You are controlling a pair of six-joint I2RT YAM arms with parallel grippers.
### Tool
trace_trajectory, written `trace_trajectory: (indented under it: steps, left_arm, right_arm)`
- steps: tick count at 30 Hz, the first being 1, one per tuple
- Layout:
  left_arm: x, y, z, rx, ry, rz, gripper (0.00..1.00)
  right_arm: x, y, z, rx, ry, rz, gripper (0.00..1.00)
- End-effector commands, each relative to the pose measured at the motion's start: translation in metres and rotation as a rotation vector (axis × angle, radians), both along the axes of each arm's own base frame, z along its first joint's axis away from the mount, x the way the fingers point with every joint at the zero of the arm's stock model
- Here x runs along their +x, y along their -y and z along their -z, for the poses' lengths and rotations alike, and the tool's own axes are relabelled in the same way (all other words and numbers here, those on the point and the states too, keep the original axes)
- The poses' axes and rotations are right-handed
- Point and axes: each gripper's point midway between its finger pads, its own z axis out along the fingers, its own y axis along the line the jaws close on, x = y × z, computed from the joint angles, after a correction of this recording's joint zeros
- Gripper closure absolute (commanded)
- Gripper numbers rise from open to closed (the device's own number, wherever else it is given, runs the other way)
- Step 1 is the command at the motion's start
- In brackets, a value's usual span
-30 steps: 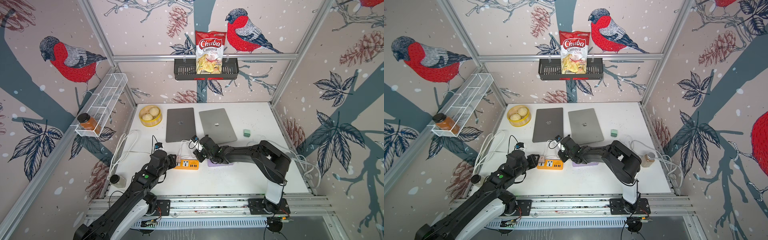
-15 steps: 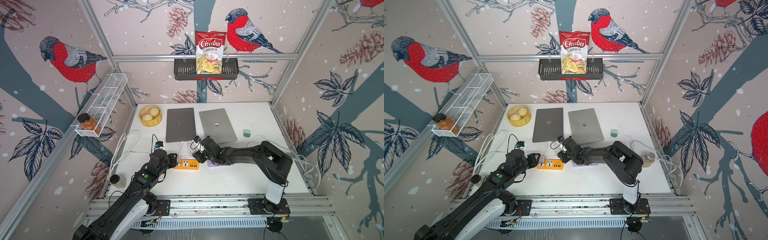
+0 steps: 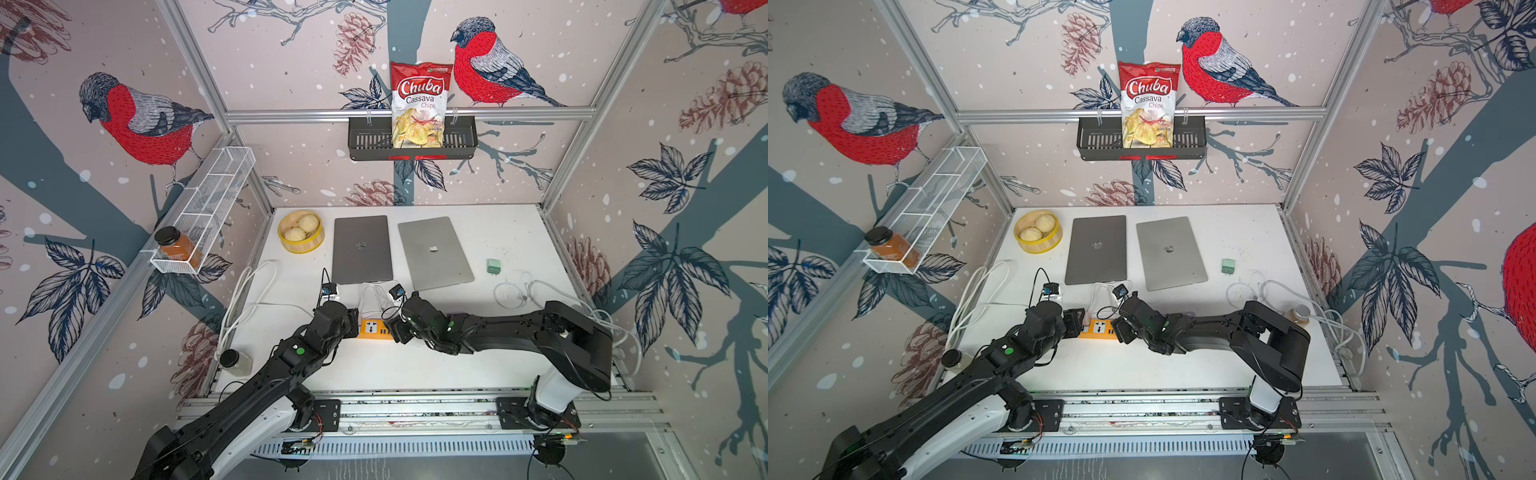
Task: Unplug the laptop charger
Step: Remove the plug from the socket.
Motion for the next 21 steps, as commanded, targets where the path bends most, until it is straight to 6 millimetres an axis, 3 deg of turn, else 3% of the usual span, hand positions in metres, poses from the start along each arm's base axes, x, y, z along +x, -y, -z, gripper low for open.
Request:
trace_trajectory:
  steps: [1, 8, 21]
  left_arm:
    - [0.007, -0.004, -0.009, 0.04, 0.042, -0.025, 0.56]
    - [0.004, -0.002, -0.001, 0.068, 0.012, -0.01, 0.53]
    - [-0.005, 0.011, 0.015, 0.076, -0.037, 0.008, 0.51]
  right_arm:
    - [0.005, 0.001, 0.002, 0.049, -0.005, 0.084, 0.3]
    - [0.001, -0.009, 0.016, 0.031, -0.028, 0.072, 0.3]
    - [-0.001, -0.006, 0.027, 0.018, -0.057, 0.092, 0.3]
